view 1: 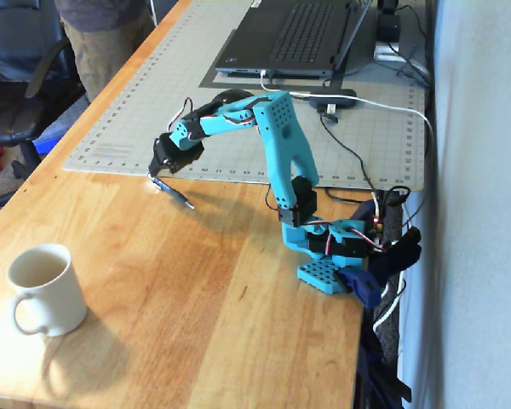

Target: Grasp a pen and put it in a mug.

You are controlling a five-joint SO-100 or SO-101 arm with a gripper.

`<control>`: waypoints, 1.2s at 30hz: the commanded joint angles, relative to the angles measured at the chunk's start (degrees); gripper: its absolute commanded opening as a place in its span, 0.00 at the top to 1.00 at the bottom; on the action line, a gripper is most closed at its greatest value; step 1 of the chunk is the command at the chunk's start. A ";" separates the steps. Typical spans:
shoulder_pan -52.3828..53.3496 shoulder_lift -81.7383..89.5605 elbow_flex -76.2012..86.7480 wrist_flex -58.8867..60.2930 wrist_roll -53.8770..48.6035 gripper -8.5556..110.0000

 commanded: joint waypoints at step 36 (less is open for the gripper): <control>1.67 -7.21 -3.43 -0.88 -0.35 0.90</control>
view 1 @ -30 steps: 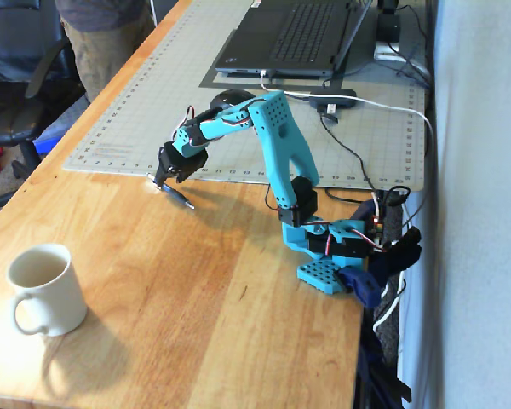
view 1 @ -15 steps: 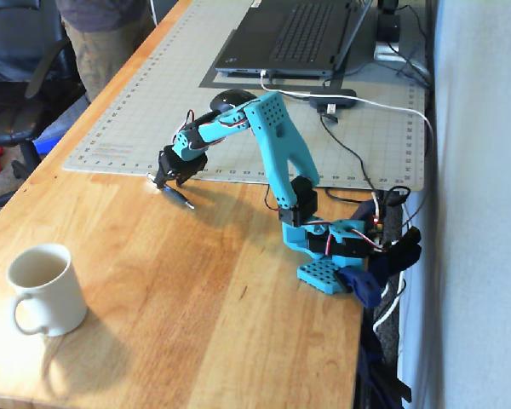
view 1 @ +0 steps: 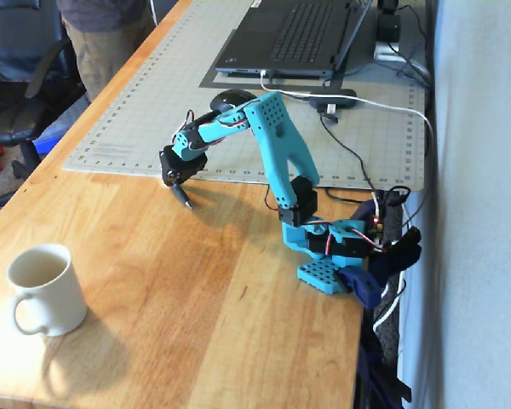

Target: Grasp a pen and put it in a mug.

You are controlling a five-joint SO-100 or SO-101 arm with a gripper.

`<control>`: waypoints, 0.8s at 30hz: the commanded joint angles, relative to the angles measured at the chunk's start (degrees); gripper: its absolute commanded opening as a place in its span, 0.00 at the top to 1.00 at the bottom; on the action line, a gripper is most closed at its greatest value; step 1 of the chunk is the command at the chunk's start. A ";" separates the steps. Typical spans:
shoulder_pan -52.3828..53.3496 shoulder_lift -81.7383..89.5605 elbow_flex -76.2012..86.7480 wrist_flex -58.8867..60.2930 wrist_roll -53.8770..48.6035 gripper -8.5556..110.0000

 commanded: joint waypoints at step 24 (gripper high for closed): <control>-5.36 24.52 4.13 -0.18 0.09 0.90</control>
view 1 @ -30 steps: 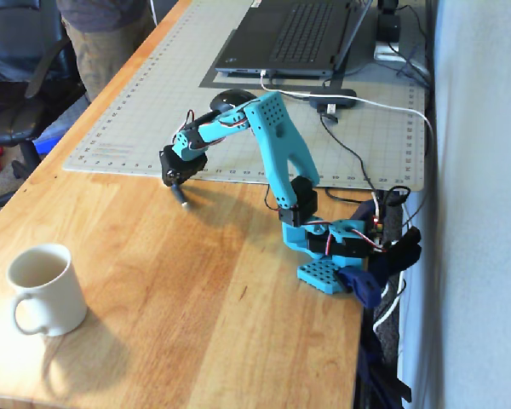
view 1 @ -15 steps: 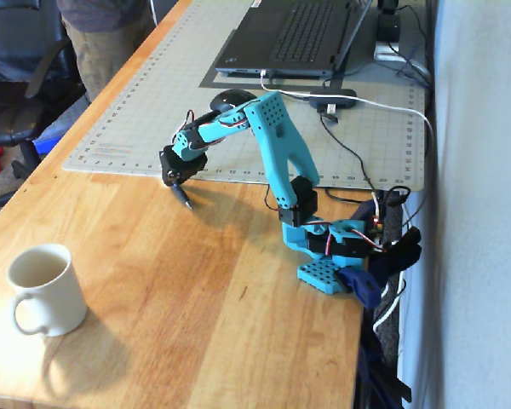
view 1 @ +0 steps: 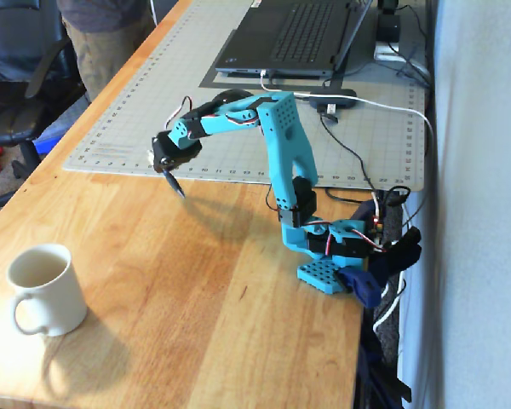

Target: Grasp a pen and put it in a mug.

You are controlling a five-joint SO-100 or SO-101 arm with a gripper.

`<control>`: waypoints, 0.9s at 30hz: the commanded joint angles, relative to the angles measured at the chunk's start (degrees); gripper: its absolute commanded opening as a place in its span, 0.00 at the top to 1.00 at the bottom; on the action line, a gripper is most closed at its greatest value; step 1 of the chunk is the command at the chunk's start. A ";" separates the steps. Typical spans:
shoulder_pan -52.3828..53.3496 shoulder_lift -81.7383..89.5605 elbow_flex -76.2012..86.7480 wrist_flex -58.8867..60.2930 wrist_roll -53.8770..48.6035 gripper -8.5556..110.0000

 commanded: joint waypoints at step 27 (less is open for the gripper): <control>-22.85 27.33 8.61 -31.82 -0.44 0.90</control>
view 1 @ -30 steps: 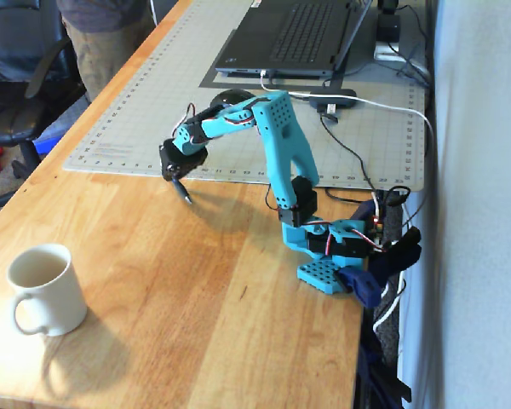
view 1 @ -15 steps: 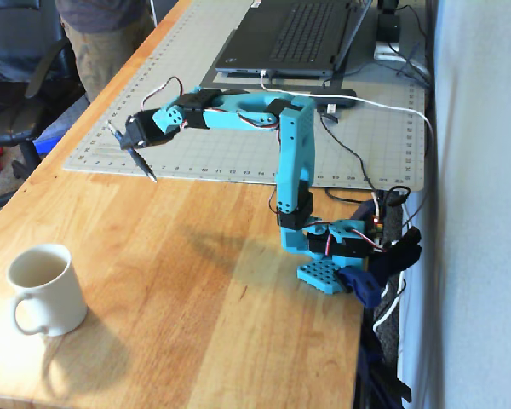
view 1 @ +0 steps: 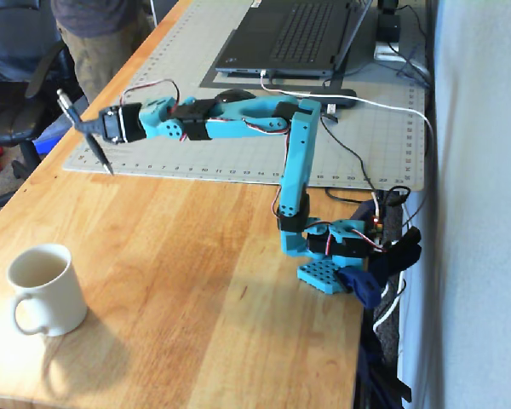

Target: Grasp a pen and put it in a mug.

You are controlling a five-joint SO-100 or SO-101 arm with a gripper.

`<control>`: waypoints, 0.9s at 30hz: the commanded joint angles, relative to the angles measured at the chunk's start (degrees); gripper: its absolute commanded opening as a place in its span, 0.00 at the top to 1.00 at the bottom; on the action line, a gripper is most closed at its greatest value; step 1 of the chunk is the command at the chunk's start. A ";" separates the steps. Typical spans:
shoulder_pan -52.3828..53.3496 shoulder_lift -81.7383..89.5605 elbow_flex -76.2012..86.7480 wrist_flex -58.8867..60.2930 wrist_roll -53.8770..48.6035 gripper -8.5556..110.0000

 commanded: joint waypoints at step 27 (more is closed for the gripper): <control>-16.88 26.81 16.08 -4.13 64.69 0.89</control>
